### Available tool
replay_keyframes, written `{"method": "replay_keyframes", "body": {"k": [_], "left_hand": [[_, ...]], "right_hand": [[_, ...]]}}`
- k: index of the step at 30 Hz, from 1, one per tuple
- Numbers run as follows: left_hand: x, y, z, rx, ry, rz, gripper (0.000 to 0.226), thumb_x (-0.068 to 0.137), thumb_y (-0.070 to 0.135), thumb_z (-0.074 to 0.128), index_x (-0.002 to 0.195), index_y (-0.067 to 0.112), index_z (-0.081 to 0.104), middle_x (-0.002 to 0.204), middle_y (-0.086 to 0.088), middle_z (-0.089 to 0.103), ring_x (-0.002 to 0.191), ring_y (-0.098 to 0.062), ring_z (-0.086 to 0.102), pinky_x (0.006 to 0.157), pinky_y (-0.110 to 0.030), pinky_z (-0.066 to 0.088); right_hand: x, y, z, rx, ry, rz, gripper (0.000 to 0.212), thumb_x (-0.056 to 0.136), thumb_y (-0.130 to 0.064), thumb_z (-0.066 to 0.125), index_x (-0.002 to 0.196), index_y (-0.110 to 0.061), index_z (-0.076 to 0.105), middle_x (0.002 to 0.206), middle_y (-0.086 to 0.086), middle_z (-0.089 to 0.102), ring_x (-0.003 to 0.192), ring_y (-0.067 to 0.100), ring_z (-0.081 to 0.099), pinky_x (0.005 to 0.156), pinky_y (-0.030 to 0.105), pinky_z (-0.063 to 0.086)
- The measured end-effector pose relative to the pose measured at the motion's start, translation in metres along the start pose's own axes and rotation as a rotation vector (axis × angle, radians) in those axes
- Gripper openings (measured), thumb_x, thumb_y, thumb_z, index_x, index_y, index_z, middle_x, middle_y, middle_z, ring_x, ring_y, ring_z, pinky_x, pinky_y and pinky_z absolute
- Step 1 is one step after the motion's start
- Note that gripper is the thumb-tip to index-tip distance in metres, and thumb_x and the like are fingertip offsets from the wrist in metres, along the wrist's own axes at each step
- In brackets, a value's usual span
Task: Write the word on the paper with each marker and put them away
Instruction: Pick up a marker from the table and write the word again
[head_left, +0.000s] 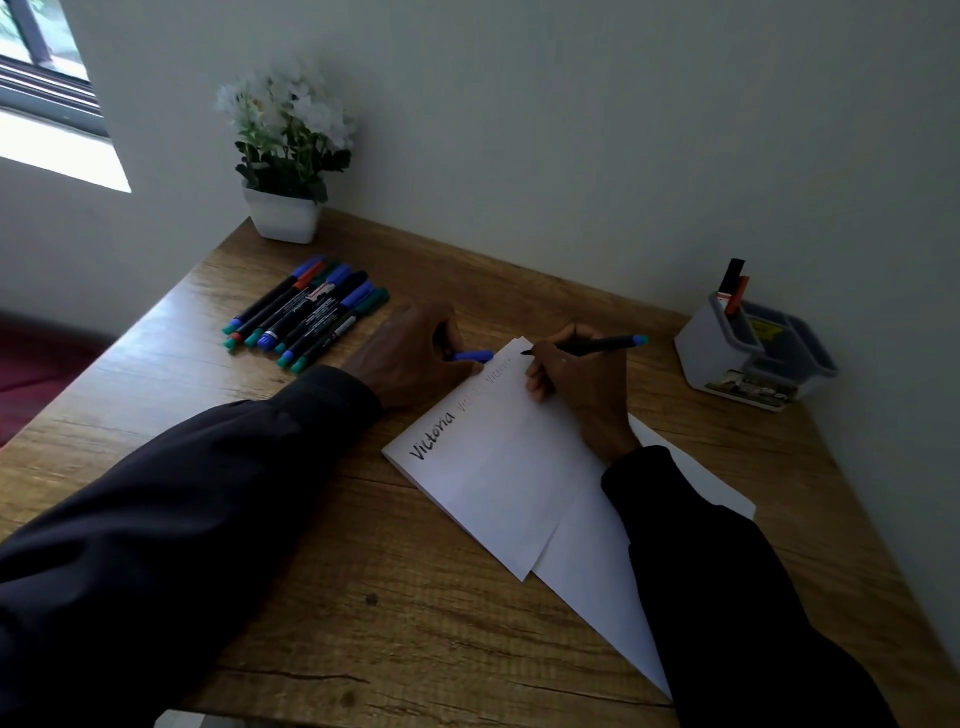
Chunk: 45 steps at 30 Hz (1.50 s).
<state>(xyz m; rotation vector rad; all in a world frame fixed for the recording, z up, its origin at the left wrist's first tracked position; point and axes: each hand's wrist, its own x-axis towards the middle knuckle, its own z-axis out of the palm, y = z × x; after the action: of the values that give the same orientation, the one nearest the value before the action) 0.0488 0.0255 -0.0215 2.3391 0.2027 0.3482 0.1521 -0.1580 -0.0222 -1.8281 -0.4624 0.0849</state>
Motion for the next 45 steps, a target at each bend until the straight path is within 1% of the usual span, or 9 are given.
{"method": "replay_keyframes", "body": {"k": [6, 12, 15, 21, 24, 31, 35, 41, 45], "left_hand": [[0.000, -0.001, 0.000, -0.010, 0.009, 0.000, 0.019, 0.084, 0.026, 0.075, 0.088, 0.016, 0.059, 0.080, 0.006, 0.060, 0.067, -0.005, 0.054, 0.058, -0.017, 0.040], [0.002, -0.003, -0.001, -0.046, 0.048, 0.011, 0.020, 0.086, 0.032, 0.074, 0.093, 0.019, 0.061, 0.084, 0.007, 0.062, 0.073, -0.007, 0.058, 0.060, -0.019, 0.045], [0.003, -0.006, -0.003, -0.100, 0.076, -0.006, 0.018, 0.088, 0.035, 0.070, 0.096, 0.020, 0.064, 0.087, 0.005, 0.065, 0.079, -0.010, 0.062, 0.067, -0.025, 0.052], [0.004, -0.006, -0.009, -0.279, 0.081, -0.009, 0.003, 0.093, 0.026, 0.065, 0.096, 0.026, 0.065, 0.086, 0.005, 0.068, 0.077, -0.003, 0.065, 0.067, -0.012, 0.051], [0.003, -0.005, -0.010, -0.412, 0.056, -0.028, 0.014, 0.091, 0.019, 0.067, 0.105, 0.019, 0.068, 0.095, 0.001, 0.071, 0.085, -0.008, 0.068, 0.072, -0.016, 0.056], [0.002, -0.005, -0.010, -0.464, 0.043, -0.054, 0.018, 0.090, 0.014, 0.067, 0.107, 0.021, 0.068, 0.099, 0.002, 0.071, 0.090, -0.008, 0.069, 0.076, -0.018, 0.057], [0.001, -0.004, -0.010, -0.449, 0.051, -0.030, 0.018, 0.089, 0.012, 0.069, 0.104, 0.023, 0.069, 0.100, 0.003, 0.071, 0.091, -0.008, 0.068, 0.075, -0.011, 0.054], [0.001, -0.006, -0.009, -0.439, 0.050, -0.027, 0.017, 0.088, 0.016, 0.070, 0.103, 0.025, 0.069, 0.102, 0.003, 0.071, 0.091, -0.008, 0.068, 0.078, -0.018, 0.057], [0.002, -0.005, -0.010, -0.398, 0.039, -0.035, 0.018, 0.089, 0.016, 0.069, 0.099, 0.031, 0.067, 0.100, 0.009, 0.069, 0.091, 0.001, 0.065, 0.073, -0.012, 0.051]], "right_hand": [[0.005, -0.001, -0.005, 0.237, 0.065, 0.083, 0.021, 0.093, -0.001, 0.064, 0.074, -0.008, 0.065, 0.064, 0.012, 0.069, 0.053, 0.022, 0.064, 0.049, 0.028, 0.052], [0.008, -0.001, -0.012, 0.451, 0.067, 0.024, 0.018, 0.095, 0.000, 0.061, 0.080, -0.005, 0.066, 0.065, 0.012, 0.068, 0.053, 0.022, 0.062, 0.049, 0.027, 0.050], [0.009, 0.001, -0.013, 0.507, 0.046, 0.002, 0.013, 0.096, 0.000, 0.061, 0.086, -0.005, 0.067, 0.068, 0.012, 0.069, 0.054, 0.022, 0.063, 0.049, 0.027, 0.050], [0.010, 0.001, -0.013, 0.573, -0.125, -0.013, 0.012, 0.098, -0.002, 0.057, 0.099, -0.001, 0.070, 0.078, 0.012, 0.071, 0.066, 0.022, 0.065, 0.059, 0.026, 0.053], [0.007, 0.000, -0.013, 0.609, -0.265, -0.029, 0.023, 0.096, -0.010, 0.053, 0.104, 0.003, 0.069, 0.086, 0.015, 0.072, 0.070, 0.023, 0.067, 0.060, 0.027, 0.054], [0.002, -0.003, -0.011, 0.552, -0.320, -0.081, 0.009, 0.091, -0.007, 0.061, 0.096, -0.002, 0.066, 0.084, 0.020, 0.072, 0.068, 0.029, 0.069, 0.060, 0.032, 0.055], [0.001, -0.001, -0.011, 0.500, -0.317, -0.116, 0.010, 0.093, -0.006, 0.063, 0.098, -0.002, 0.070, 0.086, 0.021, 0.073, 0.071, 0.030, 0.069, 0.062, 0.032, 0.056], [0.002, 0.001, -0.011, 0.458, -0.307, -0.113, 0.011, 0.097, 0.000, 0.060, 0.103, 0.004, 0.068, 0.088, 0.020, 0.074, 0.072, 0.030, 0.070, 0.063, 0.032, 0.058], [0.001, -0.001, -0.011, 0.480, -0.347, -0.082, 0.019, 0.099, -0.007, 0.057, 0.106, 0.007, 0.068, 0.092, 0.024, 0.073, 0.075, 0.033, 0.071, 0.066, 0.034, 0.058]]}}
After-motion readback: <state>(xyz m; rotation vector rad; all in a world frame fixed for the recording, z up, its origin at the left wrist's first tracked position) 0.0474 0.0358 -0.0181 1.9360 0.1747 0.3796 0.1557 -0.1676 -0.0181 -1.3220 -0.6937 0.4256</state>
